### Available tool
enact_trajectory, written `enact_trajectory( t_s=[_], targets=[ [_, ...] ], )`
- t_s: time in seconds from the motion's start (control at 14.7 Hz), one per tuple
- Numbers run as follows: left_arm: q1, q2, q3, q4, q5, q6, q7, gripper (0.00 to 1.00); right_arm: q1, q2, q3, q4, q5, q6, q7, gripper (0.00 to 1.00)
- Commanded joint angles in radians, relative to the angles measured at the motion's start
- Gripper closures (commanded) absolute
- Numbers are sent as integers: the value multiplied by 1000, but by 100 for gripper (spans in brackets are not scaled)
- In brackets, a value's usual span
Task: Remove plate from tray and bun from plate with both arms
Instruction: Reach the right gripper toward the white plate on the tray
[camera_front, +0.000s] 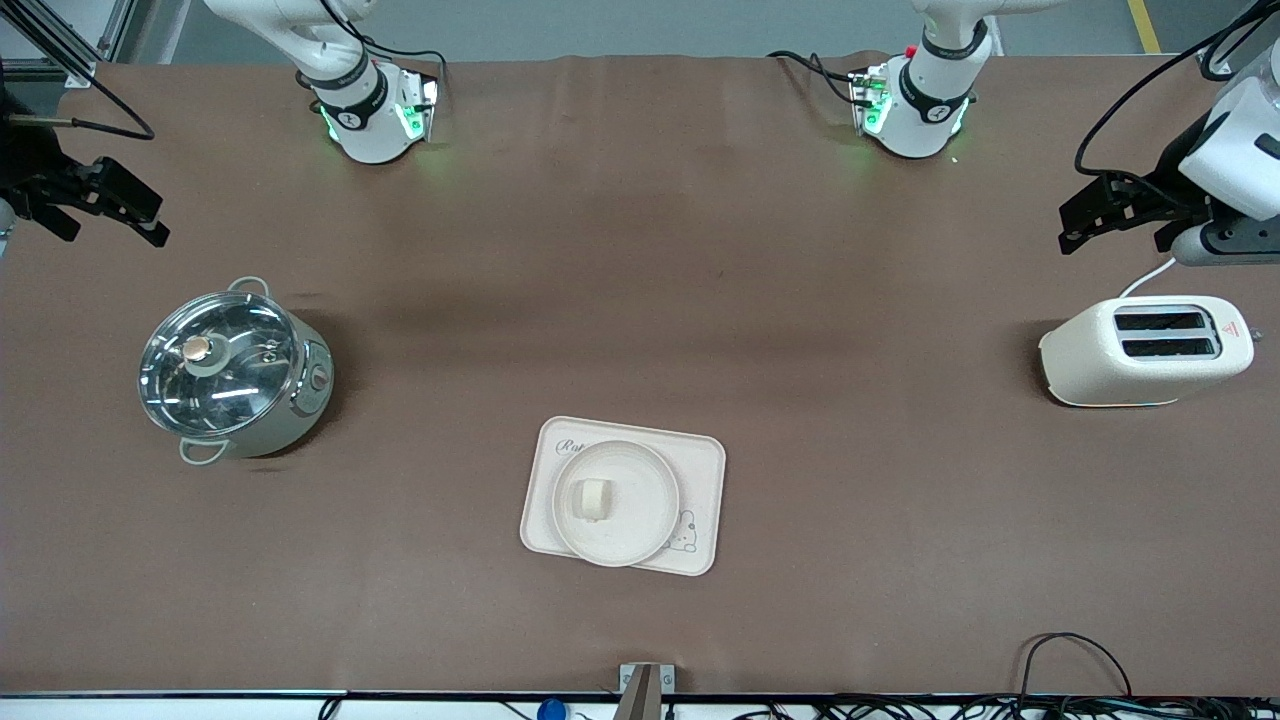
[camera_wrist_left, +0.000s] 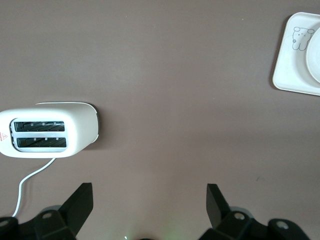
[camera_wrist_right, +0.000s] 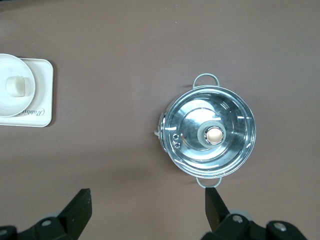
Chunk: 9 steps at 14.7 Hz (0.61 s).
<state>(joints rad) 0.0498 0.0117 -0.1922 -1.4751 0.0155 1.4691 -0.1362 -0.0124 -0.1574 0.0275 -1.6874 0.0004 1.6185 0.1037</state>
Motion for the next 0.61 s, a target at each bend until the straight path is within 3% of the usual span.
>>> enact_trajectory(
  t_s=[0.0, 0.2, 0.54],
  targets=[
    [1, -4, 0, 1, 3, -4, 9, 0, -3, -11, -6, -1, -11, -14, -1, 0],
    [-7, -2, -1, 1, 21, -3, 9, 0, -40, -10, -14, -5, -11, -25, -45, 0],
    [-25, 96, -39, 70, 50, 8, -3, 0, -23, 33, -5, -2, -11, -26, -71, 0]
  ],
)
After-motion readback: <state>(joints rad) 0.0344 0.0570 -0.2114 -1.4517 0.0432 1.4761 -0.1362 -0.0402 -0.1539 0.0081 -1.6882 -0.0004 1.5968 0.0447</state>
